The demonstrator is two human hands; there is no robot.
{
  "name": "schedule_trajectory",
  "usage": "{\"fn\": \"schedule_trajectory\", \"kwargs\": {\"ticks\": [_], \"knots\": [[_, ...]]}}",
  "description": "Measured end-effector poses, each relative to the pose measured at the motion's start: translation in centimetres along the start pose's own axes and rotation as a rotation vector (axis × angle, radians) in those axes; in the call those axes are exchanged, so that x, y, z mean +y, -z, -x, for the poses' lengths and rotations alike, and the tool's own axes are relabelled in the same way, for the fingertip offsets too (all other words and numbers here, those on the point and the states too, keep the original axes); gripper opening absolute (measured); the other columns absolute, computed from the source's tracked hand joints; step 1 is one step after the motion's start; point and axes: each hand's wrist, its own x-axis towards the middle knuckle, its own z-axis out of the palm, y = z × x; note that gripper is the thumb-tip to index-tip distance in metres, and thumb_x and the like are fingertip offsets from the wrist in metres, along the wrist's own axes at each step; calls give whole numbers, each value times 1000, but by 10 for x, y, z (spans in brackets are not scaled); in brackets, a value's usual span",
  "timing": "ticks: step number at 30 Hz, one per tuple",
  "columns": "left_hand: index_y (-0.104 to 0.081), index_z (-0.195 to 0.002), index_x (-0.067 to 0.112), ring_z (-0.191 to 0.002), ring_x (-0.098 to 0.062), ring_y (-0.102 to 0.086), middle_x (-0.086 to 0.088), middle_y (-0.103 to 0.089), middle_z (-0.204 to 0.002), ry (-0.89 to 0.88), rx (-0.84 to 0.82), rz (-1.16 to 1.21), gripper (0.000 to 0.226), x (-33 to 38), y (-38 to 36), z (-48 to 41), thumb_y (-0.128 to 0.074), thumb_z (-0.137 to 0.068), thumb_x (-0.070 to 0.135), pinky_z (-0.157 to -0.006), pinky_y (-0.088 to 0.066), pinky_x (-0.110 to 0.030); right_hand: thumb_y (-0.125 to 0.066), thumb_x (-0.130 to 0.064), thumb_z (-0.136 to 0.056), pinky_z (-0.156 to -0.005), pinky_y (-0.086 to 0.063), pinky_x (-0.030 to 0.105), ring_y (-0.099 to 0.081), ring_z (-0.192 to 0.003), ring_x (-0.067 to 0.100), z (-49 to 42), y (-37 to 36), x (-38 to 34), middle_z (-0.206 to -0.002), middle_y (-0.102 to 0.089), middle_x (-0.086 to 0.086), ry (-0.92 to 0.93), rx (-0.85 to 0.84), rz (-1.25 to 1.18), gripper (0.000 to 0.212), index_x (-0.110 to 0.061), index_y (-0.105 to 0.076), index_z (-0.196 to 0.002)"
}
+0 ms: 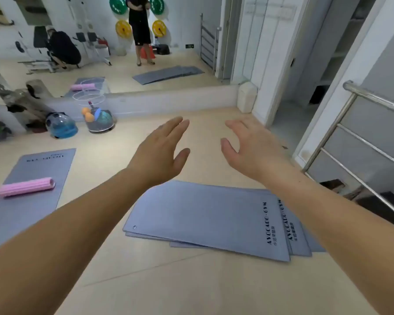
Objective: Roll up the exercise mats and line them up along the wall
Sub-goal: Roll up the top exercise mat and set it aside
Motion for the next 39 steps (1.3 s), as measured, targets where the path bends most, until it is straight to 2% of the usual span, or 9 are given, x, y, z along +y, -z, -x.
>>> {"fn": "schedule_trajectory", "kwargs": {"ticks": [2, 4, 7, 11, 17, 22, 25, 32, 39], "knots": [[-31, -167, 20, -155, -25, -36, -1, -29, -174, 150, -71, 64, 69, -8, -27, 25, -59, -105, 33, -119, -41, -45, -49, -42, -108, -111, -40, 38, -50, -141, 22, 10, -31, 0, -157, -52, -3, -33, -122, -58, 52, -22, -52, -156], [-27, -168, 25, -157, -20, -32, 5, -23, -176, 313, -215, 117, 69, -19, -55, 64, -57, -106, 34, -119, -41, -41, -49, -43, -108, -107, -45, 37, -53, -138, 20, 25, -74, -1, -156, -54, -6, -60, -279, -98, 51, -24, -52, -155], [-25, -168, 29, -155, -16, -34, 10, -20, -176, 415, -340, 130, 68, -46, -78, 111, -56, -107, 36, -117, -43, -38, -47, -46, -108, -108, -47, 38, -53, -139, 20, 26, -133, -18, -155, -53, -7, -90, -430, -140, 51, -26, -50, -155], [-32, -166, 28, -155, -16, -35, 9, -27, -174, 568, -372, 163, 65, -111, -91, 154, -57, -106, 36, -119, -41, -38, -46, -46, -108, -111, -45, 40, -50, -143, 20, 1, -203, -67, -155, -54, -5, -31, -555, -146, 51, -26, -51, -155], [-34, -165, 24, -153, -15, -37, 7, -32, -172, 717, -377, 171, 63, -247, -90, 176, -56, -107, 34, -118, -39, -33, -45, -46, -110, -108, -46, 35, -53, -138, 17, -80, -310, -173, -152, -56, -8, 78, -679, -159, 49, -28, -51, -155], [-36, -164, 20, -148, -19, -42, 5, -37, -168, 744, -442, 136, 60, -385, -87, 151, -53, -108, 34, -114, -41, -34, -44, -47, -111, -104, -44, 32, -53, -138, 16, -171, -382, -231, -154, -56, -10, 19, -703, -144, 49, -29, -50, -156], [-37, -163, 18, -146, -21, -44, 4, -38, -166, 753, -518, 165, 59, -441, -94, 115, -54, -108, 32, -113, -43, -38, -44, -47, -111, -103, -45, 33, -54, -138, 17, -212, -403, -240, -153, -56, -10, -51, -758, -149, 49, -30, -50, -157], [-40, -162, 20, -143, -23, -47, 2, -39, -166, 532, -687, 117, 57, -543, -150, -22, -52, -108, 33, -108, -45, -36, -47, -48, -110, -103, -44, 32, -54, -139, 16, -324, -463, -202, -153, -57, -10, -280, -744, -222, 50, -31, -50, -156], [-44, -158, 17, -139, -28, -50, -3, -39, -166, 354, -773, -4, 52, -639, -221, -184, -50, -108, 33, -111, -36, -34, -44, -49, -109, -101, -51, 36, -62, -129, 17, -454, -553, -169, -141, -65, -7, -419, -767, -177, 48, -28, -55, -151]]}}
